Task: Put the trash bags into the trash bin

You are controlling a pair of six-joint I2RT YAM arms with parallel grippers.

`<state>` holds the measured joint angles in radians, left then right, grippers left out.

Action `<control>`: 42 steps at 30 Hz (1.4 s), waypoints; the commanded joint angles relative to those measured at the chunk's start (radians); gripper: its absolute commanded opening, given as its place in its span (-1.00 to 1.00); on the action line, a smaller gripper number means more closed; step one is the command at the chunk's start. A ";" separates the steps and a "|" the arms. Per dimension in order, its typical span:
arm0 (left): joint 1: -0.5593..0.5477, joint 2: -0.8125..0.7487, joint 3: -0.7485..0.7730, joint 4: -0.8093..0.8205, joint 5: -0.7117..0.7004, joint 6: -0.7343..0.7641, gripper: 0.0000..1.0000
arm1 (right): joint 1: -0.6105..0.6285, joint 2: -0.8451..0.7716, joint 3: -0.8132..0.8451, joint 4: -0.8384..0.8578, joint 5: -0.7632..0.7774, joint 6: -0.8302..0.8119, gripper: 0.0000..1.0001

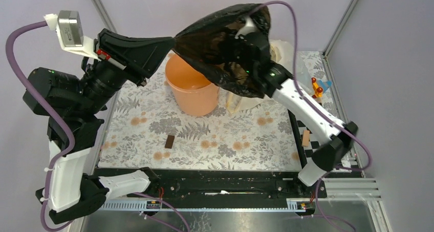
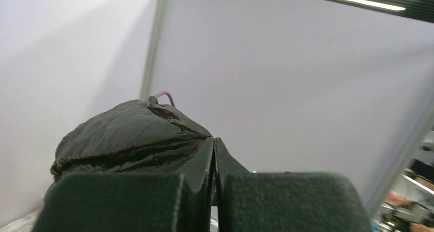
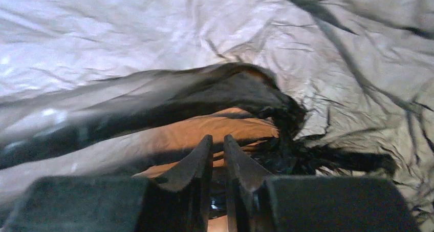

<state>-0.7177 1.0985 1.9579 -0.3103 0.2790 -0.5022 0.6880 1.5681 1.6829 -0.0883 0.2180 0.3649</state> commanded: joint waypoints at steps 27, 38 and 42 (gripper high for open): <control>0.005 0.066 0.041 -0.056 -0.809 0.460 -1.00 | 0.132 0.701 0.865 -0.384 -0.058 -0.116 -1.00; 0.005 0.057 -0.109 0.006 -0.821 0.454 -1.00 | 0.132 0.651 0.686 -0.327 -0.050 -0.113 -1.00; 0.006 0.035 -0.201 0.030 -0.838 0.451 -1.00 | 0.132 0.657 0.655 -0.378 -0.078 -0.120 -1.00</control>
<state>-0.7166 1.1461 1.8175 -0.3275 -0.5285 -0.0517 0.8196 2.2601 2.3501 -0.4393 0.1551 0.2649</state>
